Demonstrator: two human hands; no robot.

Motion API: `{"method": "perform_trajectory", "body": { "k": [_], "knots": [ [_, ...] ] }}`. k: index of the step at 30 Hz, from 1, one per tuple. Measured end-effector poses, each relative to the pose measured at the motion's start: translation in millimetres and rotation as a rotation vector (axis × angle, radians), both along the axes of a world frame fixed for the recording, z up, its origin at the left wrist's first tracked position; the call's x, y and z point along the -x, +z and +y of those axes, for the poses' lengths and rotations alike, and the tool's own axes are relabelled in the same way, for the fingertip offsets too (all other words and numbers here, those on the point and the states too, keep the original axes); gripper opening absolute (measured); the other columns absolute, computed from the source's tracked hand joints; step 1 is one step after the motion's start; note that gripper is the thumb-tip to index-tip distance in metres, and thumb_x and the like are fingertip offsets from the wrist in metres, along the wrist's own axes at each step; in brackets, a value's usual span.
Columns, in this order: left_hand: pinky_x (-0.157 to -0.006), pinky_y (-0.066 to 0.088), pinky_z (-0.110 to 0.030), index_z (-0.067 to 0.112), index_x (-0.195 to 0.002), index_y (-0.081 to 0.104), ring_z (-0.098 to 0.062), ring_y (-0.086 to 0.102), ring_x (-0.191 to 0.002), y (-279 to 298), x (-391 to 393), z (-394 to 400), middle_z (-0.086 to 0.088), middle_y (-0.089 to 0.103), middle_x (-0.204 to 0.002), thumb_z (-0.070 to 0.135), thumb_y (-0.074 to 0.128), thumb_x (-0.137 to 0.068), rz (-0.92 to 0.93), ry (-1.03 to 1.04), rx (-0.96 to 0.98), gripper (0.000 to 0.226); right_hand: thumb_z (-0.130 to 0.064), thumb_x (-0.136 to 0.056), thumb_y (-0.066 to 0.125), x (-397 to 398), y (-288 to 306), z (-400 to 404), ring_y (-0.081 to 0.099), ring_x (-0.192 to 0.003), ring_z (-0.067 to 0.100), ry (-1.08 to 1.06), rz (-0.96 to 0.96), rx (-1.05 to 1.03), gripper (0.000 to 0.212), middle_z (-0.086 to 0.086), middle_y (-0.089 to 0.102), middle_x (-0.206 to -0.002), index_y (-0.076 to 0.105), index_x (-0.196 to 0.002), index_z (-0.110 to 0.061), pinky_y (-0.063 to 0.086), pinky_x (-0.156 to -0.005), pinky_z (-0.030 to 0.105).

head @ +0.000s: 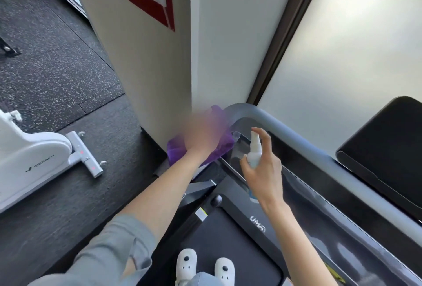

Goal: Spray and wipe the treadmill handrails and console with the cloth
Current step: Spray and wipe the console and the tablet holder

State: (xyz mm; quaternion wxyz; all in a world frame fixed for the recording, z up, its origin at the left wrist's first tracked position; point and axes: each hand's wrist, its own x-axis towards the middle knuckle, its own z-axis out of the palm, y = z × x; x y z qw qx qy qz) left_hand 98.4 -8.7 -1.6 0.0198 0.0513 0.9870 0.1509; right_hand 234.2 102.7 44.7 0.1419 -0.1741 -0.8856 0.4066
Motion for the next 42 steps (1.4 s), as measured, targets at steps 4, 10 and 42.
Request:
{"method": "perform_trajectory", "body": {
  "k": [4,10,42],
  "knots": [
    [-0.094,0.040,-0.046,0.028,-0.150,0.026,-0.036,0.049,-0.118,3.8,-0.3,-5.2,-0.014,0.047,-0.137,0.074,0.036,-0.086,-0.091,-0.067,-0.045,0.079,-0.006,-0.083,0.058,-7.8,0.2,8.3,0.052,-0.063,0.014,-0.014,-0.010,-0.014,0.064,-0.002,0.058,-0.072,0.038,-0.131,-0.043,0.046,-0.061,0.035],
    [-0.088,0.043,-0.043,0.034,-0.150,0.028,-0.032,0.053,-0.105,2.1,-56.7,-77.9,-0.006,0.053,-0.124,0.077,0.036,-0.082,-0.002,-0.054,-0.001,0.081,-0.004,-0.082,0.057,6.0,0.4,9.5,0.055,-0.067,0.023,-0.016,-0.049,0.017,0.067,-0.006,0.055,-0.070,0.037,-0.133,-0.043,0.051,-0.066,0.040],
    [-0.096,0.040,-0.037,0.052,-0.143,0.033,-0.026,0.047,-0.108,5.8,49.3,-15.0,0.000,0.036,-0.104,0.056,0.037,-0.097,-0.221,-0.398,-0.246,0.046,-0.006,-0.083,0.061,-10.7,-10.4,32.5,0.049,-0.055,0.015,-0.086,-0.013,0.033,0.067,-0.009,0.050,-0.059,0.037,-0.128,-0.049,0.047,-0.059,0.033]
  ]
}}
